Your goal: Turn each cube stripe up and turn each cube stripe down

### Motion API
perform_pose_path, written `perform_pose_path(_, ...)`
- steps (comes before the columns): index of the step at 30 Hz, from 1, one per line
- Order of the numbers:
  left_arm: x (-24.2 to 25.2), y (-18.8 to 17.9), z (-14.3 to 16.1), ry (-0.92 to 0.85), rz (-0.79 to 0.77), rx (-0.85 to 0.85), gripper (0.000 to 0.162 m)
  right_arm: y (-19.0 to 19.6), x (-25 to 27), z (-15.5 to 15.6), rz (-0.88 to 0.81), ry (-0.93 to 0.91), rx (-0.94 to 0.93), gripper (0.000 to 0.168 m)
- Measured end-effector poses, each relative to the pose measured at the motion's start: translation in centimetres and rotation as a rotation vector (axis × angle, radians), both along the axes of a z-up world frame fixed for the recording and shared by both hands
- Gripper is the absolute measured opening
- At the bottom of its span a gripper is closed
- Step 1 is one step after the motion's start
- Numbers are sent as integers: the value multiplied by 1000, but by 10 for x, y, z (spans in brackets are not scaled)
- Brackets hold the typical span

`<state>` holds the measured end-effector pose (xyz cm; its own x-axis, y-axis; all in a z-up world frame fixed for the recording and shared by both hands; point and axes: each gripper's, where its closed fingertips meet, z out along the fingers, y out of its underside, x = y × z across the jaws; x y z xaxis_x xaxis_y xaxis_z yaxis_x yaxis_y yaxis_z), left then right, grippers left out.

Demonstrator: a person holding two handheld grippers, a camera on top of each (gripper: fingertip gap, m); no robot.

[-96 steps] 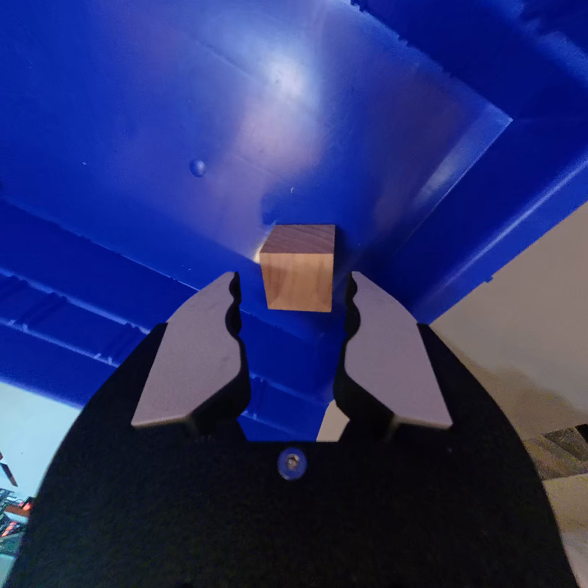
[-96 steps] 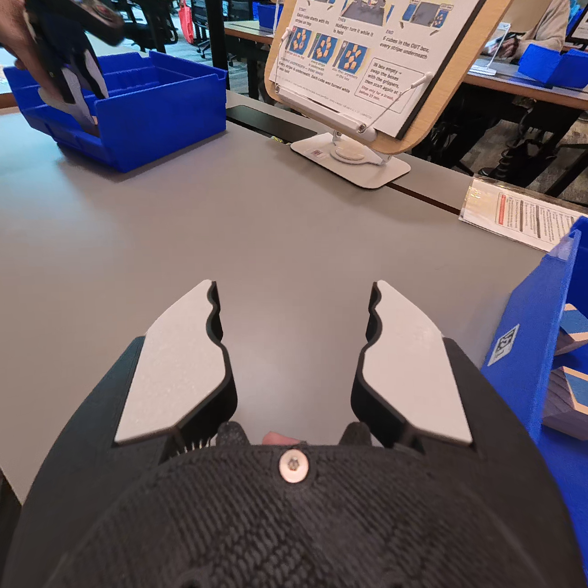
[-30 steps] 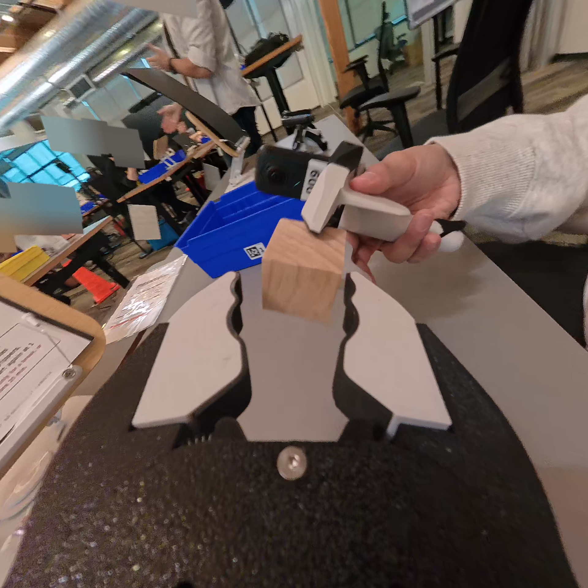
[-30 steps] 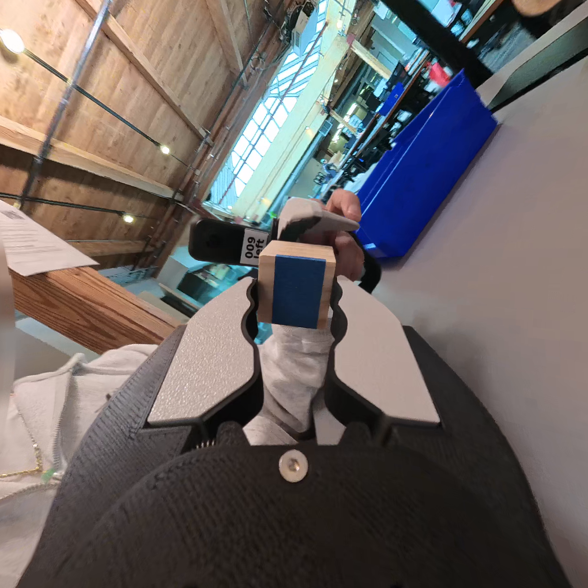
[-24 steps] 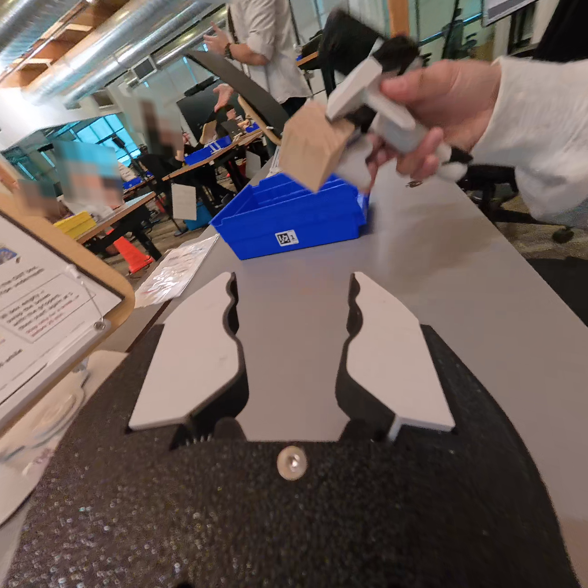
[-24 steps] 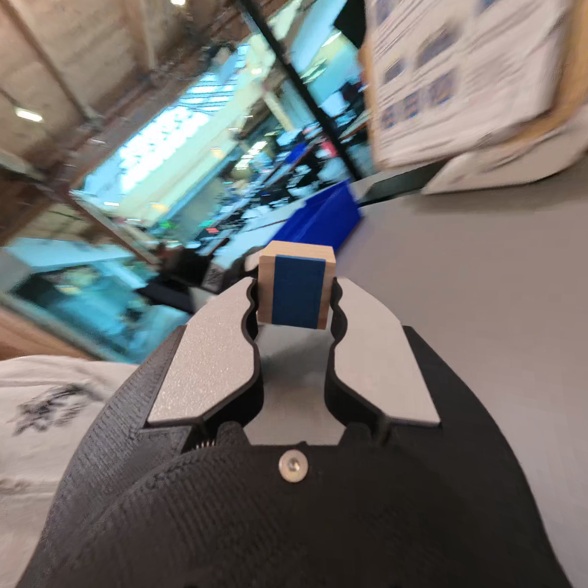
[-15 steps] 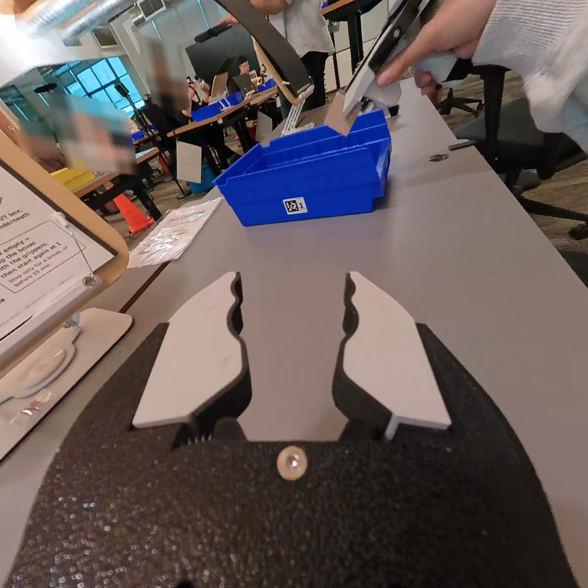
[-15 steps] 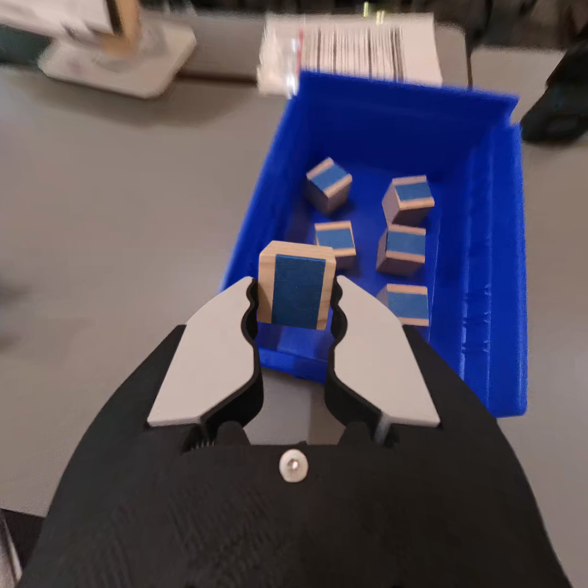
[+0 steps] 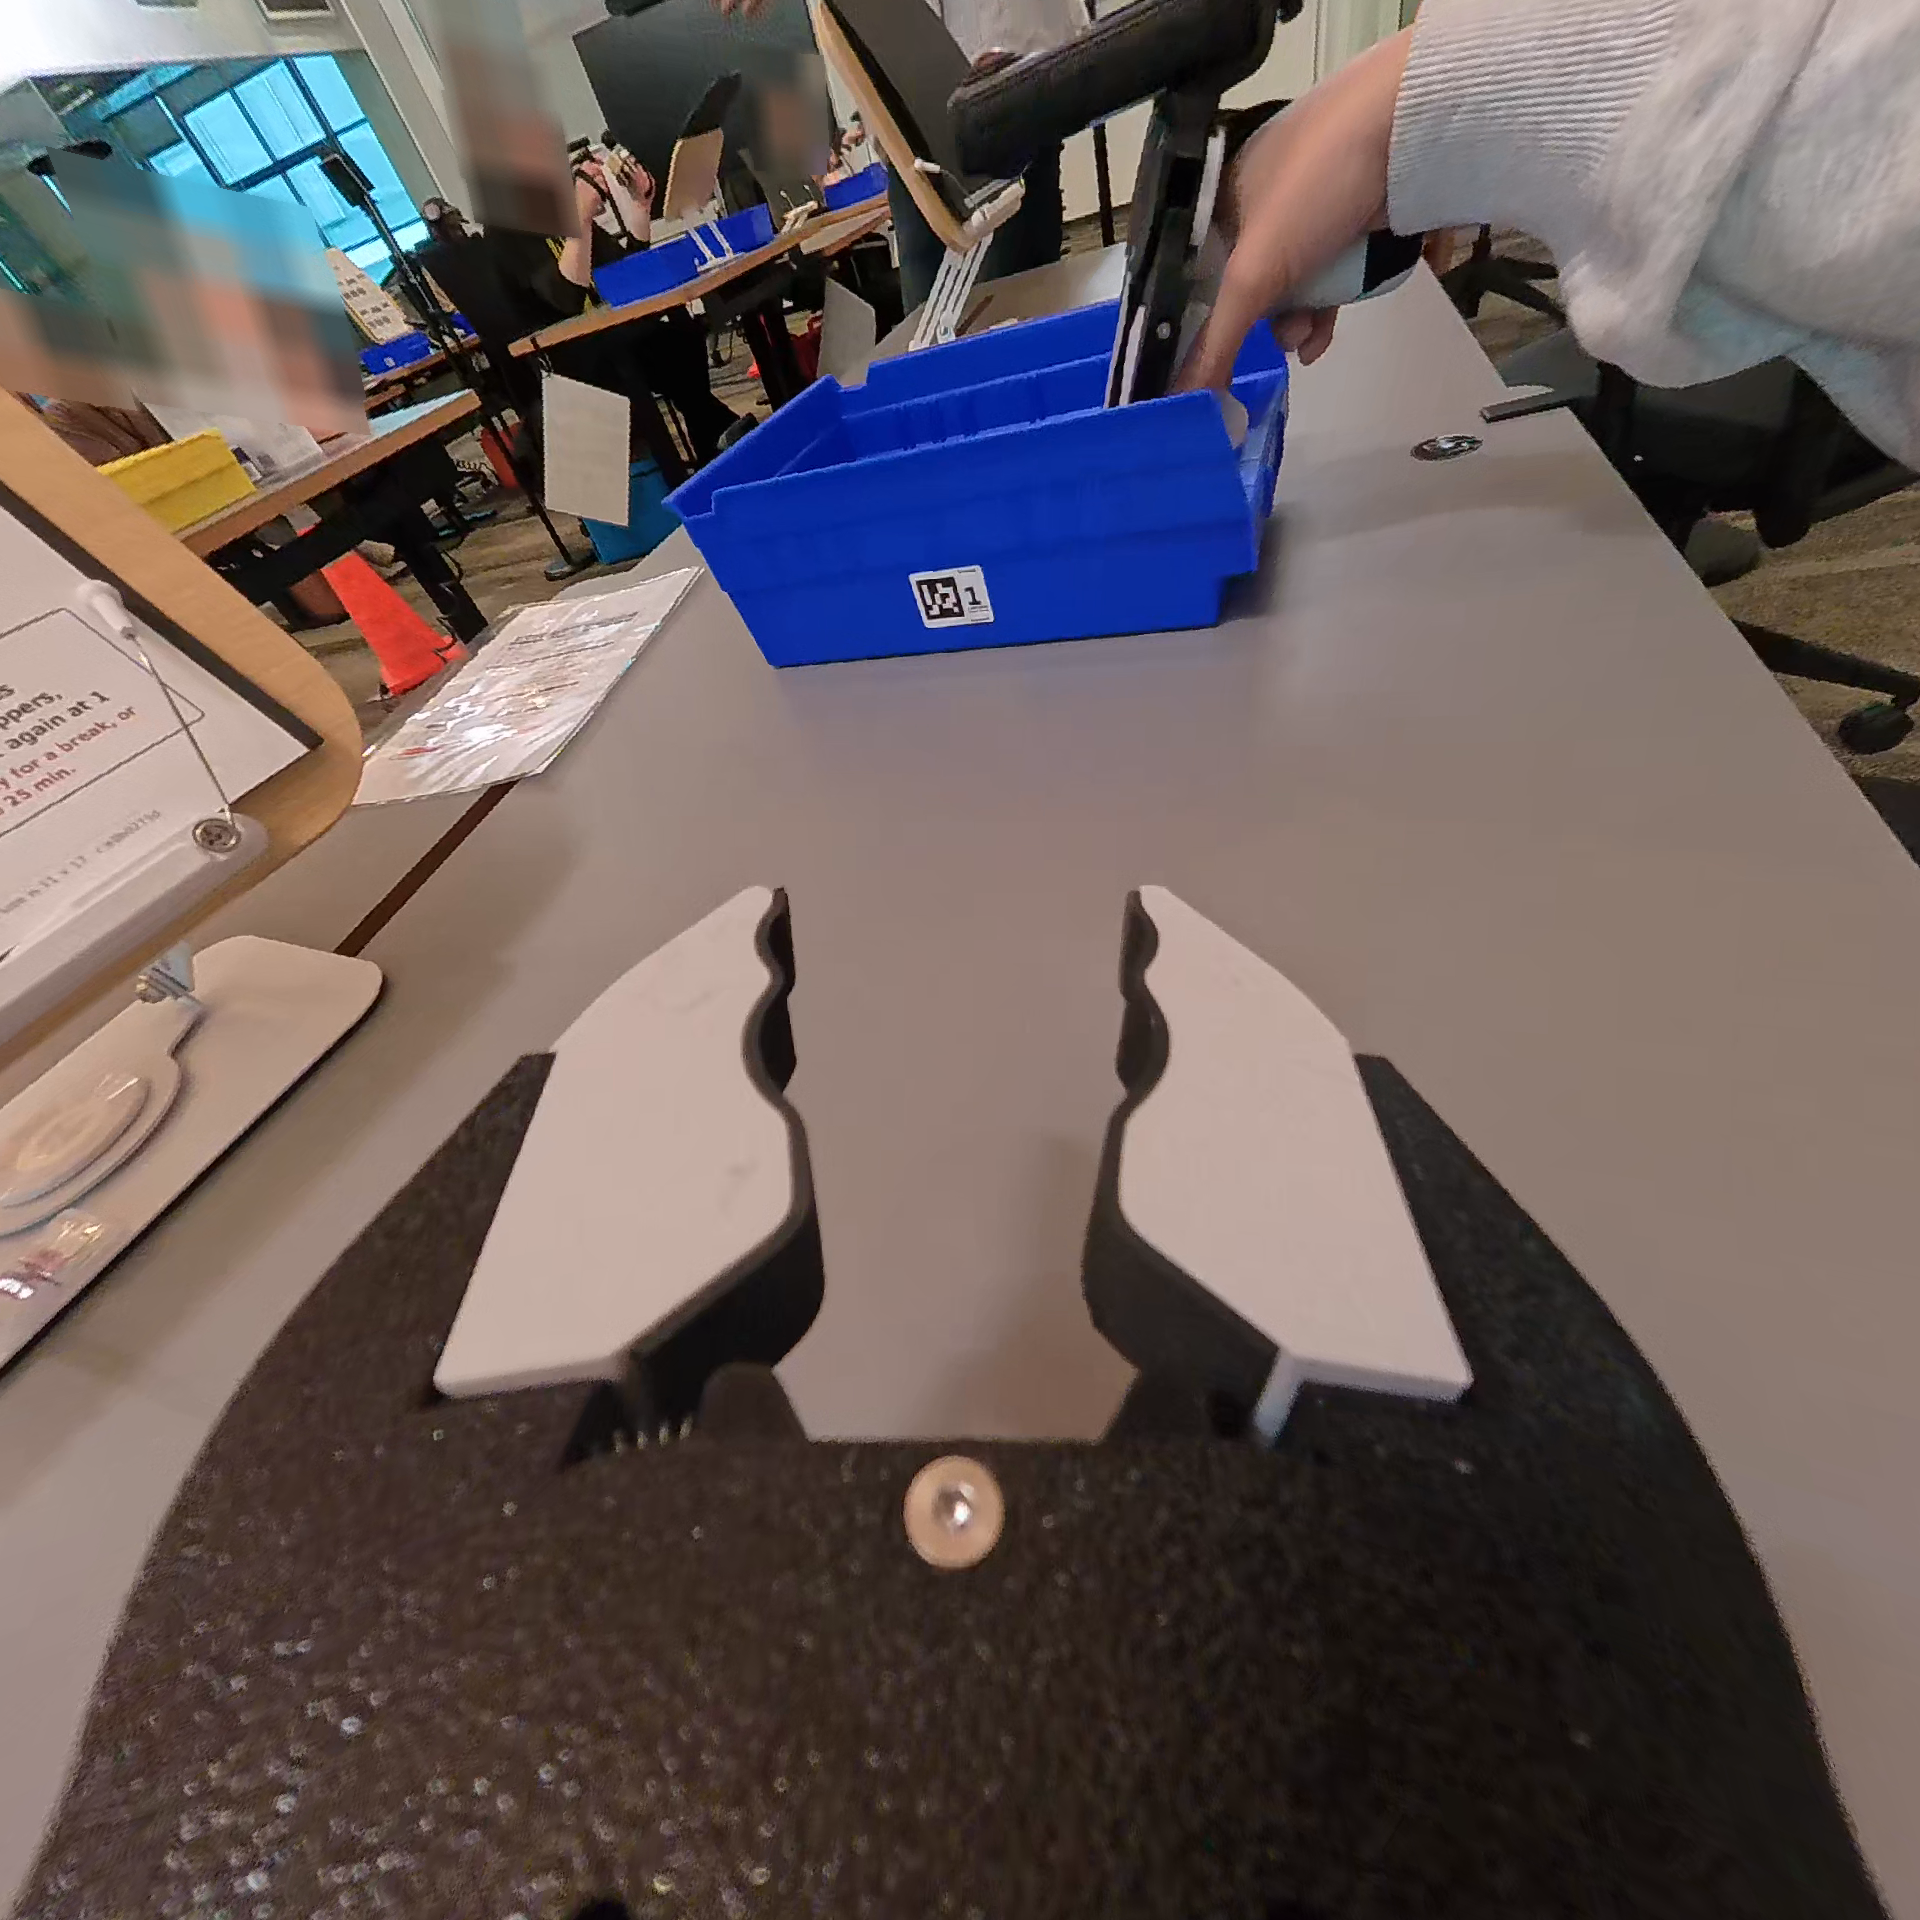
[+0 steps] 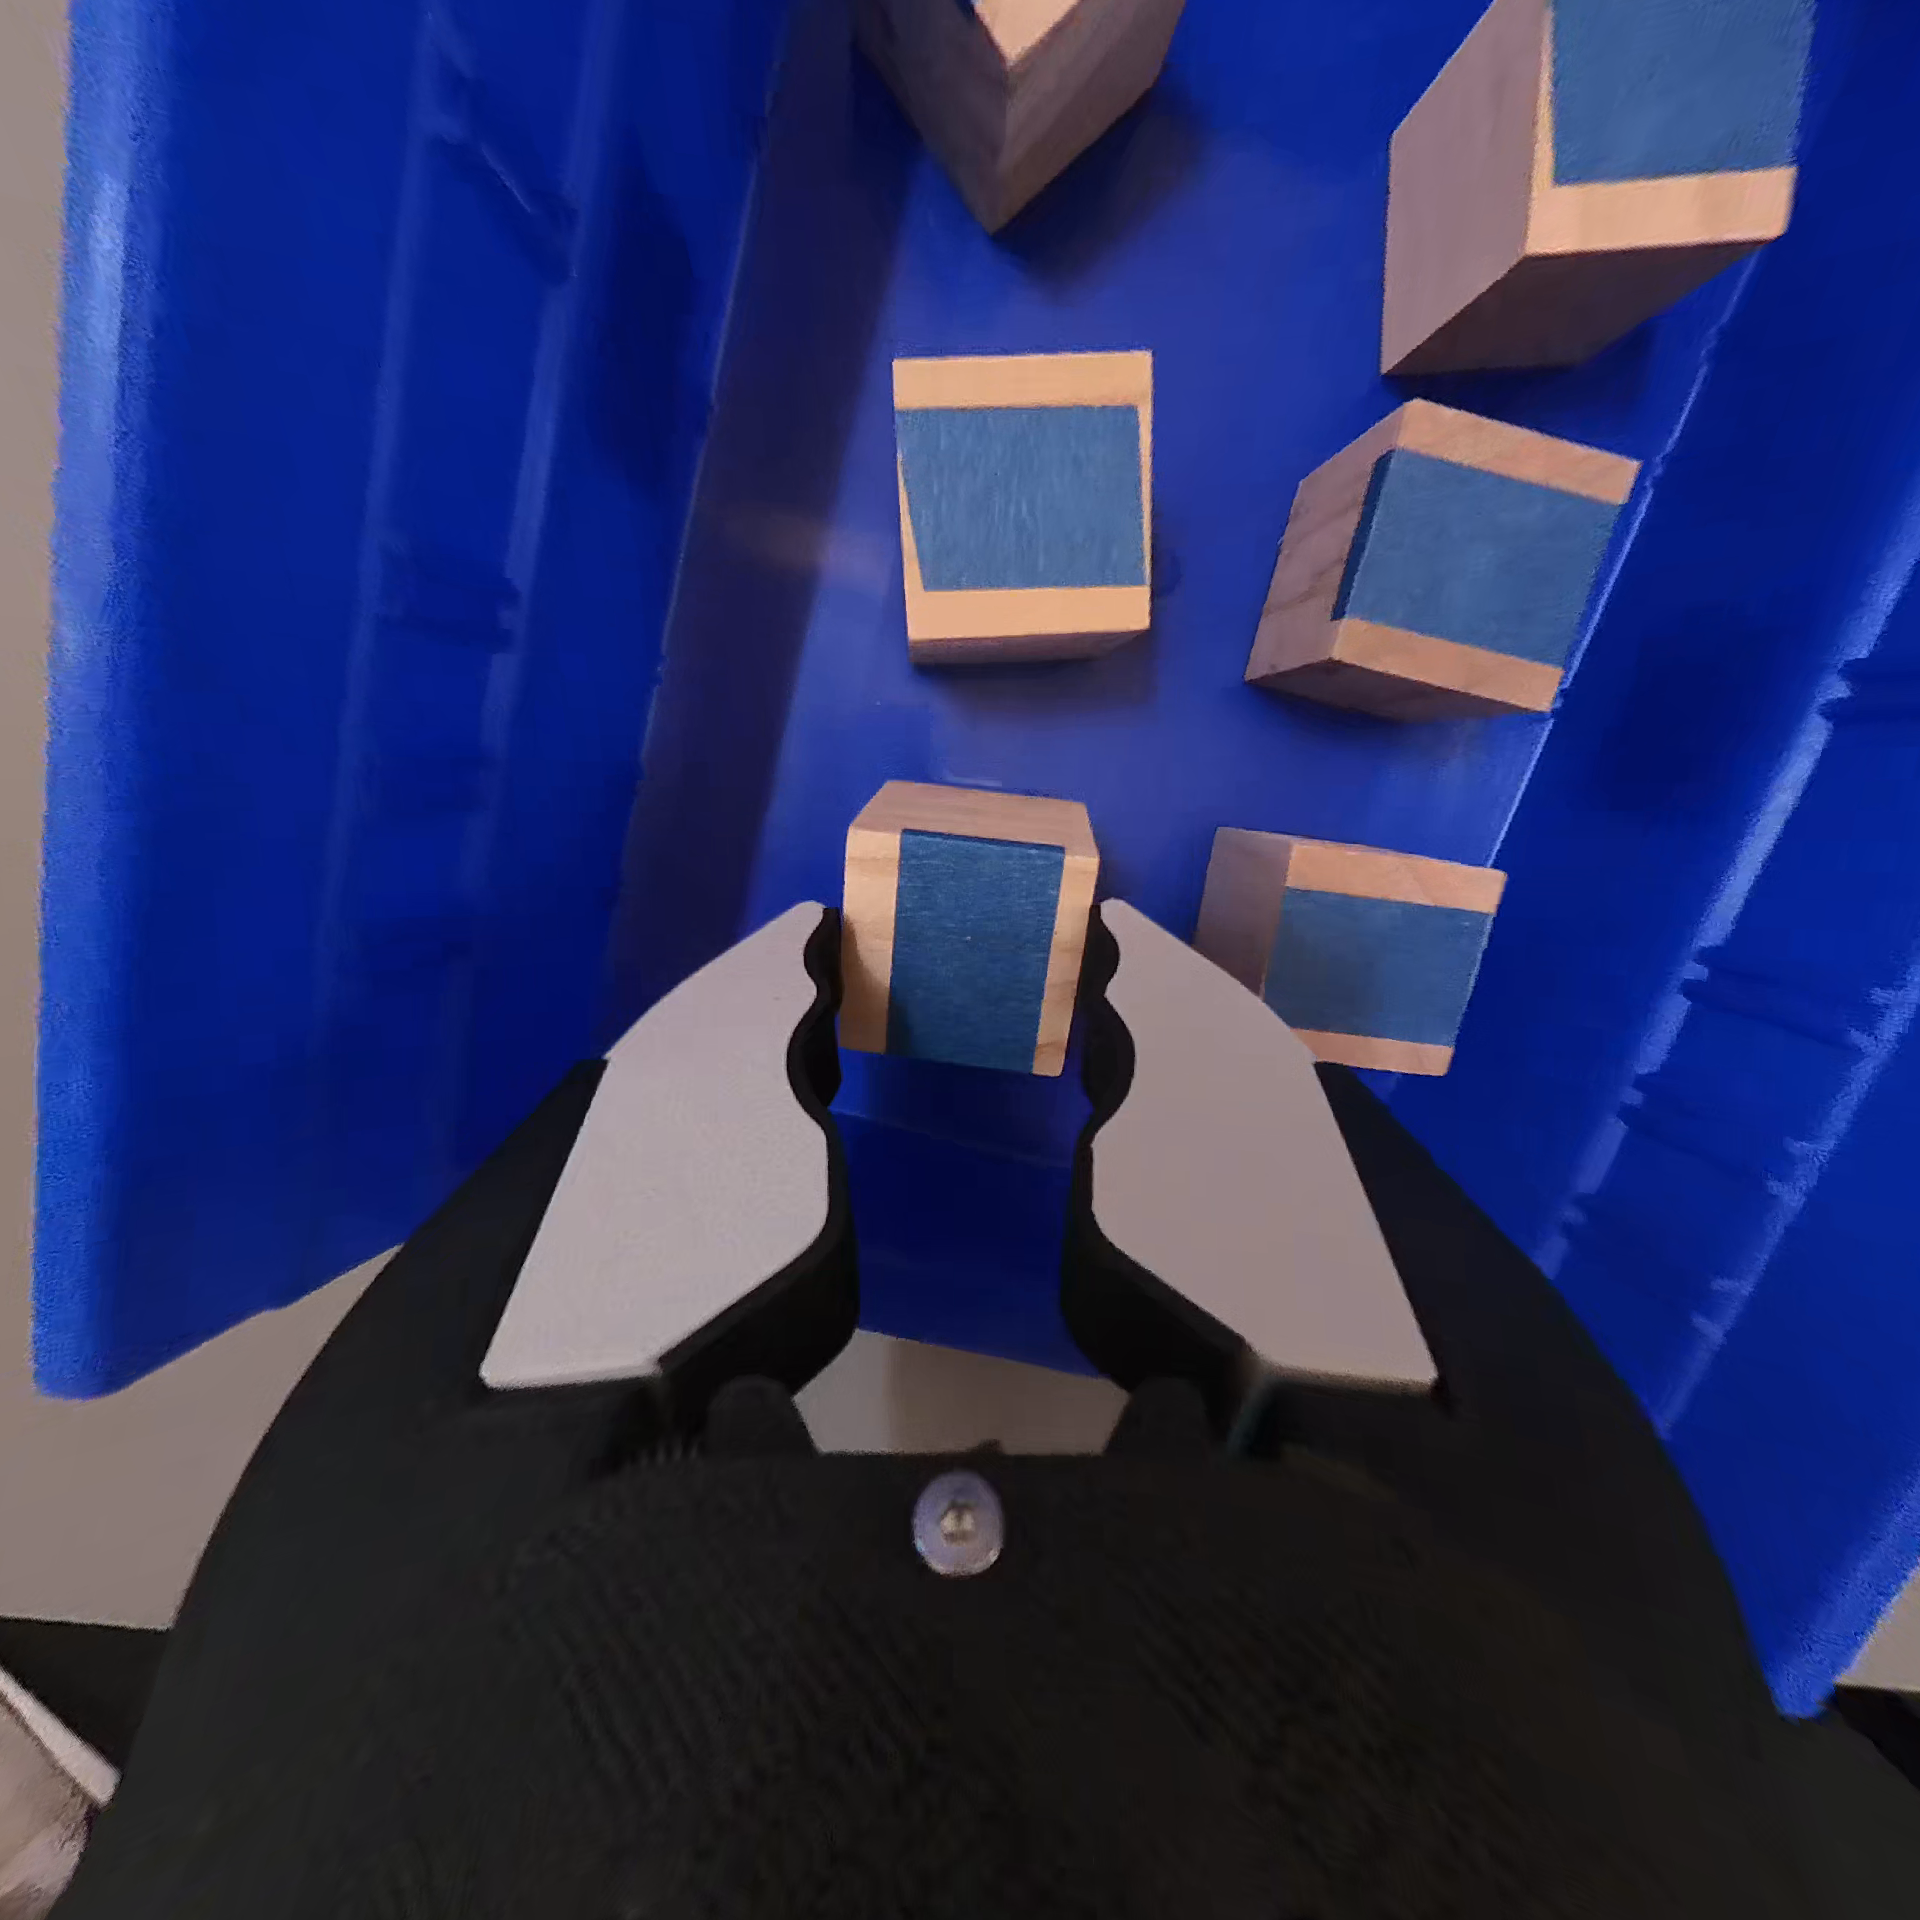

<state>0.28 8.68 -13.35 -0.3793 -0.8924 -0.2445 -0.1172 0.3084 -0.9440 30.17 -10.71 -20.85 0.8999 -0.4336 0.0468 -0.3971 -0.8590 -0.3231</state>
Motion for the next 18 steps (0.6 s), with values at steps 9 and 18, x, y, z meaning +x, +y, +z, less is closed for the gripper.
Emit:
perform_pose_path(9, 1, -1, -6, 25, -4, -1, 60, 1, 0, -9, 5, 53, -63, 46)
perform_pose_path(18, 1, -2, -10, 39, -16, -30, 61, 9, -5, 2, 40, 59, 45, 61)
